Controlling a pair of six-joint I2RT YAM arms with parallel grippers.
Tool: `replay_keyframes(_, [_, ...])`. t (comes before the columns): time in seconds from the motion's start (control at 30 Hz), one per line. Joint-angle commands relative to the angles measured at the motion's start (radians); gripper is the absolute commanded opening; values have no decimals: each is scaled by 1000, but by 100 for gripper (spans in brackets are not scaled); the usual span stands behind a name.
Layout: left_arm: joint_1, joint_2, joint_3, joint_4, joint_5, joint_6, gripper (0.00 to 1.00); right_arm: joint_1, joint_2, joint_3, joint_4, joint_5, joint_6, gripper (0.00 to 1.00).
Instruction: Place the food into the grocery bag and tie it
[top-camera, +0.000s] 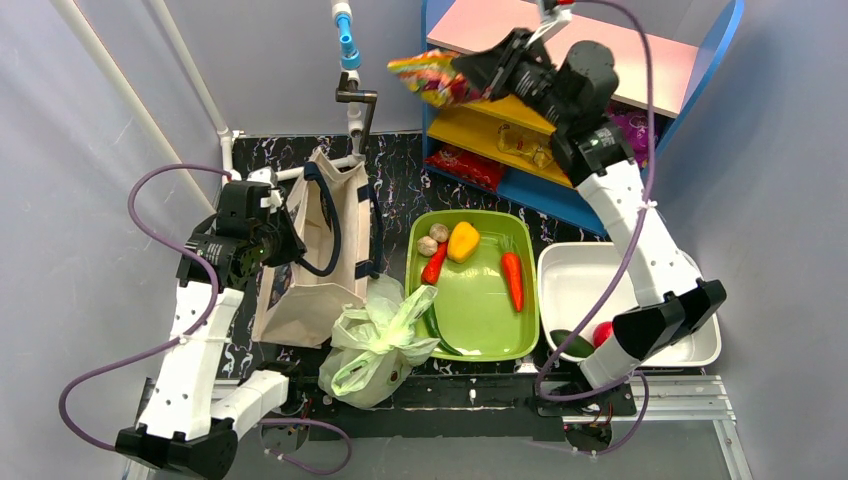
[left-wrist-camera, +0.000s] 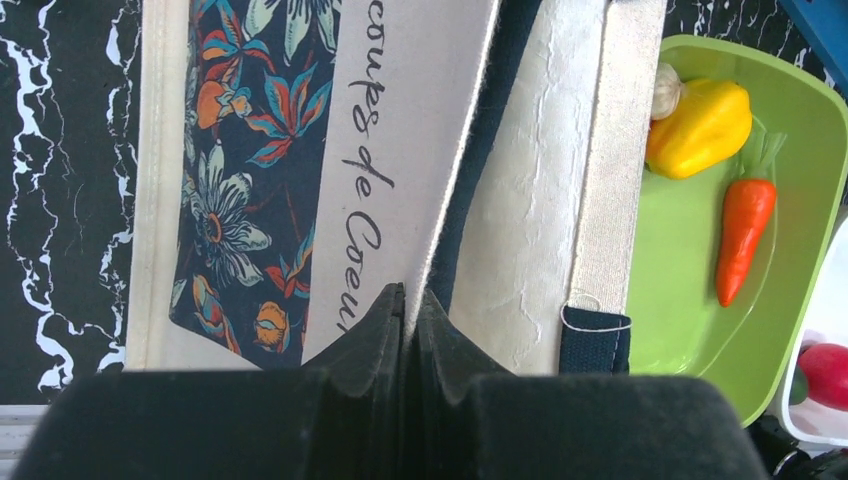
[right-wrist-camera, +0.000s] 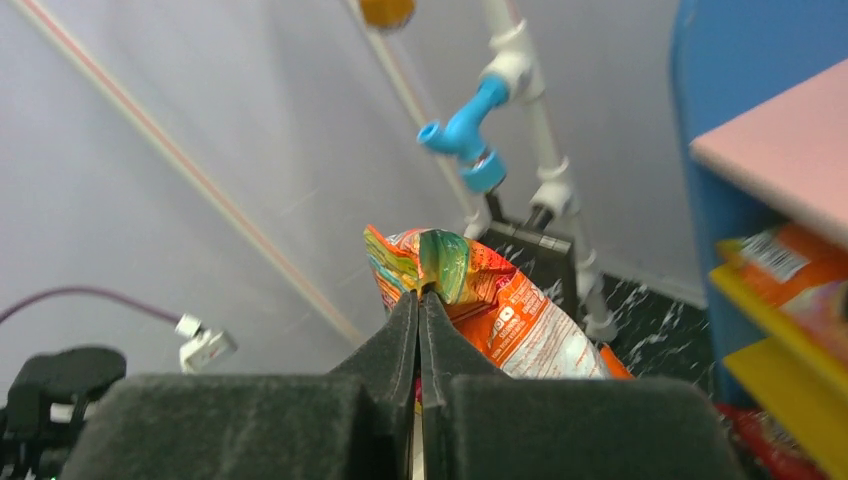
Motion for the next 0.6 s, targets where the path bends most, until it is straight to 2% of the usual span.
replay_keyframes(0.0, [-34,6,53,5,-28,27,0,93,-74,-103,74,-43,10,1])
replay_keyframes(0.33, [-70,4,48,20,-18,18,0,254,-110,-275,121,-81,23,1])
replay_keyframes(0.57, [-79,-13,38,15,-16,13,0,286,-5,-239,106,-146,7,1])
